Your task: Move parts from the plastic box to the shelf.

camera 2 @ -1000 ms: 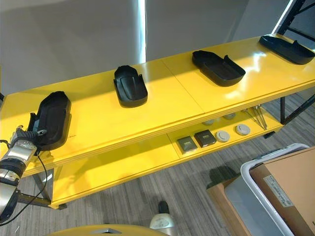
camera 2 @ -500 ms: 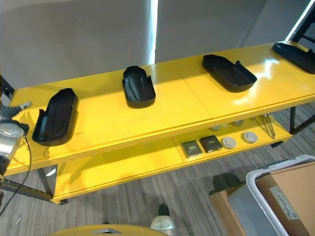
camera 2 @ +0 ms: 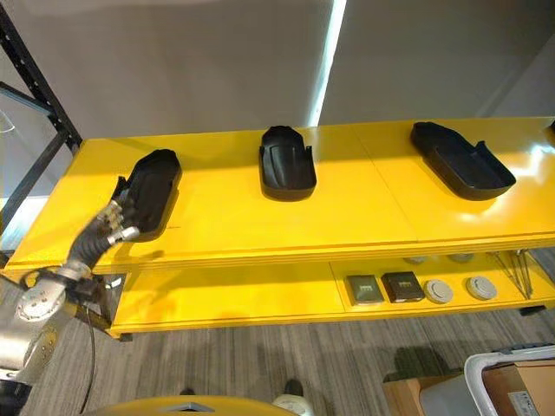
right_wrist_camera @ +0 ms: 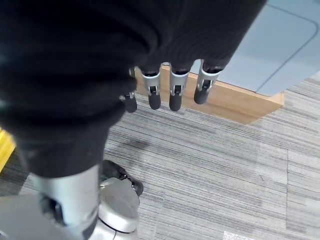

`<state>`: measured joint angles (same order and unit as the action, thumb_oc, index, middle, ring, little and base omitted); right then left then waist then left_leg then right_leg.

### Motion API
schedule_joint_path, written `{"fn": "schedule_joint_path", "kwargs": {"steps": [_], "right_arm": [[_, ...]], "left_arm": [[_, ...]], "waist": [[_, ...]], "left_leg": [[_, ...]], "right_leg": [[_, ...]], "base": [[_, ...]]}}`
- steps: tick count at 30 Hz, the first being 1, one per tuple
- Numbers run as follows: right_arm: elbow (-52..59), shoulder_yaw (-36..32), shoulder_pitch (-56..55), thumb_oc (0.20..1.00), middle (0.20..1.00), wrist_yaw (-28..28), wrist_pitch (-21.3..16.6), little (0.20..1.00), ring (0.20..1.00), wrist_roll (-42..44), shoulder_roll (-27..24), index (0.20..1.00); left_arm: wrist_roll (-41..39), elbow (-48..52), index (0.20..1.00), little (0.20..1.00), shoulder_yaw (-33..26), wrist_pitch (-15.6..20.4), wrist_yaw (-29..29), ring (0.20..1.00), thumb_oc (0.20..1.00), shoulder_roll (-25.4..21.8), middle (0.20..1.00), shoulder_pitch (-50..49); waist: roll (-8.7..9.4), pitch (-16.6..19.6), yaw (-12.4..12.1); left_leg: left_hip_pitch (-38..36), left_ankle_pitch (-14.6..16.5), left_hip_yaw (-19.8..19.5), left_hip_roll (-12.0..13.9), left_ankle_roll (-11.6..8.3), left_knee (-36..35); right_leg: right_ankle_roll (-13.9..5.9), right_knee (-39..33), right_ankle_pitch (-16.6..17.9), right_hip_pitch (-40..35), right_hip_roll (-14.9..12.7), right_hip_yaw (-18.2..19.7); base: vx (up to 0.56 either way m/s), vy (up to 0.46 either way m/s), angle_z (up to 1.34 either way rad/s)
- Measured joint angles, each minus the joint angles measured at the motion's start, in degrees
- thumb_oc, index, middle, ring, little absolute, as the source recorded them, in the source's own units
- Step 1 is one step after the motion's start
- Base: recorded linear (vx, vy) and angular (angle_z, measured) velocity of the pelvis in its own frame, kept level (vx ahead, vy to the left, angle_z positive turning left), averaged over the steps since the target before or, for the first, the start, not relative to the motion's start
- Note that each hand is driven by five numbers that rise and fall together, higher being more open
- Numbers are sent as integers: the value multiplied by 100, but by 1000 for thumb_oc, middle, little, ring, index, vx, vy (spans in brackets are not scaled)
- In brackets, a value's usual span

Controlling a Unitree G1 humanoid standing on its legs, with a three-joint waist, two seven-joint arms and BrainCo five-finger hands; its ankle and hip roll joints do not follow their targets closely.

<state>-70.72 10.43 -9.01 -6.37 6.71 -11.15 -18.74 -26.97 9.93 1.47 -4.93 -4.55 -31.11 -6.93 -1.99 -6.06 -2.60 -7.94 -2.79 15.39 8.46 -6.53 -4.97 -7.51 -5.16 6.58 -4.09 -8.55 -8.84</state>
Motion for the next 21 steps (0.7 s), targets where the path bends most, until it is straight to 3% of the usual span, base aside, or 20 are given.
{"fn": "schedule_joint_path", "kwargs": {"steps": [1,2,12,21], "right_arm": [[-8,0,-36,1000,1000,-1,-1,1000,1000,23,0,1000],[-13,0,-80,1000,1000,-1,-1,1000,1000,63,5,1000],[-6,16,-138,1000,1000,-6,0,1000,1000,296,7,1000],[0,18,-212,1000,1000,-17,-2,1000,1000,296,9,1000]], "left_arm": [[0,-21,856,856,61,2,-26,856,856,68,856,-61],[-35,-42,200,200,197,14,-87,200,200,81,200,-103],[36,-278,200,200,320,560,470,200,200,88,200,-150],[264,-645,200,200,373,613,1171,200,200,93,200,128]], "waist": [[4,0,-15],[-2,4,-85],[-62,84,-60],[-41,105,79]], "left_leg": [[-12,-3,2,-1,3,0],[-6,-9,-14,-2,7,0],[80,-47,-125,0,25,0],[82,-51,-121,1,22,0]], "right_leg": [[0,0,1,1,-2,3],[-1,0,-1,-7,-5,-2],[-12,0,-7,-9,-10,-109],[-12,1,-6,-2,-9,-103]], "base": [[0,0,0],[-10,3,3],[4,-2,6],[0,0,0]]}}
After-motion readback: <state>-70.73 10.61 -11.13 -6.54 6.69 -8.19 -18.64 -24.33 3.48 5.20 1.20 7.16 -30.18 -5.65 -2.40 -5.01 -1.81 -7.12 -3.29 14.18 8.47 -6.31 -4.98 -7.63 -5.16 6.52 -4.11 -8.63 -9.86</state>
